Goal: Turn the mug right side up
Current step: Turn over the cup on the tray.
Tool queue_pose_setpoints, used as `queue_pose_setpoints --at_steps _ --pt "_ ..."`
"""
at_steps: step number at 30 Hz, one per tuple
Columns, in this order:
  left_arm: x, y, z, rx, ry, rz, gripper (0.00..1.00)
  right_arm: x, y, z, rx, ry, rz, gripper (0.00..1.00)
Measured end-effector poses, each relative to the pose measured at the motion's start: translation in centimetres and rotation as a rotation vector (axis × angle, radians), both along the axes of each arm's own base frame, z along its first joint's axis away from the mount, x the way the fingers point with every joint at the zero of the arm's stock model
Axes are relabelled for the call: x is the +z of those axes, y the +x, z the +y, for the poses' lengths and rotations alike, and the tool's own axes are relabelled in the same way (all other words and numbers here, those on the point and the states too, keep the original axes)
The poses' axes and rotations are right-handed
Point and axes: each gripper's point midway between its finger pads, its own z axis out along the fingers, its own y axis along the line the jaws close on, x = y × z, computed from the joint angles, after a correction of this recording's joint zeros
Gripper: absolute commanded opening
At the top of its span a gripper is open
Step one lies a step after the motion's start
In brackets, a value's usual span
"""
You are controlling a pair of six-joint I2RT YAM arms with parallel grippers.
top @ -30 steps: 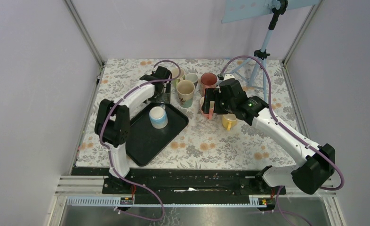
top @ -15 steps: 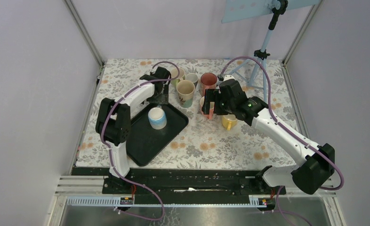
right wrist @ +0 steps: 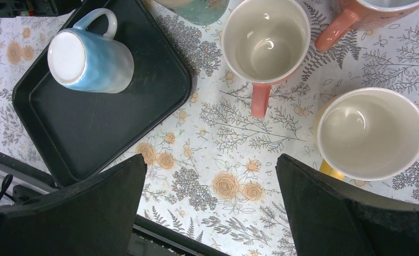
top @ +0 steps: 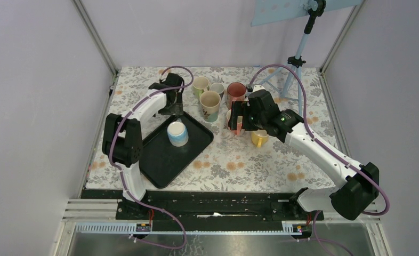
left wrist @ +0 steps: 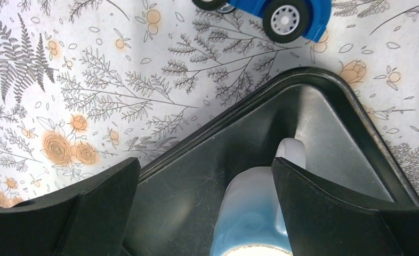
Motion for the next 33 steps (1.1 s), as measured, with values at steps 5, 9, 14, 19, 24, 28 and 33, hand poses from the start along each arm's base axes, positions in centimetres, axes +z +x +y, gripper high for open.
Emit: queue_pose_setpoints --at_steps 5,9,14,19,24,28,33 --pt "-0.3 -0.5 0.4 0.005 0.001 0.017 0.99 0.0 0.0 0.0 0.002 0.001 0.001 1.0" --pt "-1.0 -1.2 0.4 0.0 -0.005 0.042 0.99 0.0 -0.1 0.1 0.005 0.004 0.003 1.0" --pt "-1.5 -1.7 -0.3 -0.02 -0.049 0.07 0.99 -0.1 -0.1 0.1 0.006 0.003 0.004 1.0" --pt "-1.7 -2.0 -1.6 -0.052 -0.105 0.091 0.99 -0.3 -0.1 0.1 0.005 0.0 0.008 1.0" --pt "-1.7 -2.5 -3.5 -0.113 -0.135 0.109 0.99 -0.5 -0.2 0.0 0.005 -0.003 0.012 1.0" --pt "-1.6 -3.1 -5.3 -0.164 -0.143 0.119 0.99 -0.5 -0.2 0.0 0.004 -0.003 0.012 1.0" --pt "-1.7 -4.0 -6.9 -0.218 -0.136 0.134 0.99 -0.5 -0.2 0.0 0.004 -0.004 0.012 1.0"
